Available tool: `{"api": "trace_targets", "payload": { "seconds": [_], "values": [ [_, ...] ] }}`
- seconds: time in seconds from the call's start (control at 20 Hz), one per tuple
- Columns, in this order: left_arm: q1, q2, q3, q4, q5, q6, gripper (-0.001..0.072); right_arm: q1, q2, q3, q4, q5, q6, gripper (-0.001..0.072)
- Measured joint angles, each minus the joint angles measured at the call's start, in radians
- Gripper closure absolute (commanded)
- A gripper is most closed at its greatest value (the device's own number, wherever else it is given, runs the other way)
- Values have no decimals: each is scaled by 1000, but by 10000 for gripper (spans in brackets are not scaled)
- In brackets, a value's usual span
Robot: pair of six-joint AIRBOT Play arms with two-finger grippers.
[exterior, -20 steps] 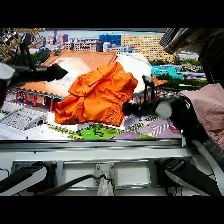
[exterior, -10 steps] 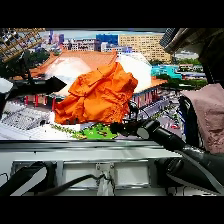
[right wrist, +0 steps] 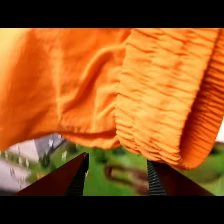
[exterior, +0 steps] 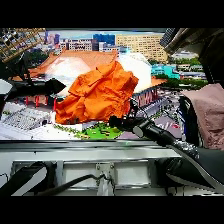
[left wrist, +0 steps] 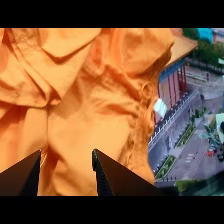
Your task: Fold the clothes and pants, and hang the long-sleeved shirts on hangers.
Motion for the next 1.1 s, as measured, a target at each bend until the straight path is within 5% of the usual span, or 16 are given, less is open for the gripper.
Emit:
{"api": "trace_targets", "payload": {
  "seconds": [0.85, 0.95, 1.1],
  "values": [
    [0, 1, 0, 14, -12, -1, 389, -131, -11, 0, -92, 46, 36, 270],
    [0, 1, 0, 14, -15, -3, 389, -151, -16, 0, -99, 34, 47, 334],
    [0, 1, 0, 14, -18, -3, 389, -177, -20, 0, -105, 24, 57, 556]
  ]
}}
